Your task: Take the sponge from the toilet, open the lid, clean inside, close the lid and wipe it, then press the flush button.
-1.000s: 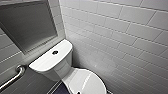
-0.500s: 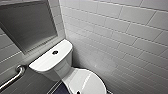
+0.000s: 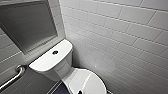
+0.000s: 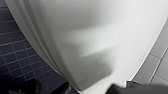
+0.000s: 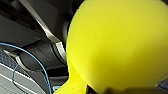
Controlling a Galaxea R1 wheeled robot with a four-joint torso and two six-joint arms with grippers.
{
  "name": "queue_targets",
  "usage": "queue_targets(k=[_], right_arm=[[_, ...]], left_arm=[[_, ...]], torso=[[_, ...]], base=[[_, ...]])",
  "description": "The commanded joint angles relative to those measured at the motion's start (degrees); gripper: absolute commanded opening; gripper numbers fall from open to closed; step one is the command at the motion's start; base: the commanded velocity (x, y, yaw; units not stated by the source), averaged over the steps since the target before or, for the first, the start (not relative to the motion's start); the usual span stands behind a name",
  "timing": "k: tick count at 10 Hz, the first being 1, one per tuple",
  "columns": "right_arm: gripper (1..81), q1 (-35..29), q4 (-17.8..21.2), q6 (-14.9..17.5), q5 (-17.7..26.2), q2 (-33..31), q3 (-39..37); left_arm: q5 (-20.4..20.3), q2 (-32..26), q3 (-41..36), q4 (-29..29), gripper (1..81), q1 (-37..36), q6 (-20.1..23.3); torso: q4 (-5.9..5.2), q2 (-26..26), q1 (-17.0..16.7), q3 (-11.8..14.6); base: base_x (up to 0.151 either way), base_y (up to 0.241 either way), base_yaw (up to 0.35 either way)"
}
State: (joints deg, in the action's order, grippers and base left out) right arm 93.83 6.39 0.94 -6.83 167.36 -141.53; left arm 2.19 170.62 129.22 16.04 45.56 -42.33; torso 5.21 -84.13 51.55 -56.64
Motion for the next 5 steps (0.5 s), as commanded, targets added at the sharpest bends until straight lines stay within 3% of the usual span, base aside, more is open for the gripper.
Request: queue_targets(k=[1, 5], right_arm=[[1.0, 1.8, 0.0, -0.1, 5.0, -0.5, 0.3], [1.0, 2.0, 0.0, -0.1, 5.0, -0.5, 0.3]], left_arm=[[-0.7, 2.3, 2.2, -0.9, 81.1, -7.3, 0.6], [-1.6, -0.4, -3.2, -0.9, 81.1, -9.2, 0.6]], torso=[[0.00, 0.0, 0.0, 0.0], [0.00, 0.0, 0.0, 0.0]], base=[[0.000, 0.000, 0.000], [0.000, 0.000, 0.000]])
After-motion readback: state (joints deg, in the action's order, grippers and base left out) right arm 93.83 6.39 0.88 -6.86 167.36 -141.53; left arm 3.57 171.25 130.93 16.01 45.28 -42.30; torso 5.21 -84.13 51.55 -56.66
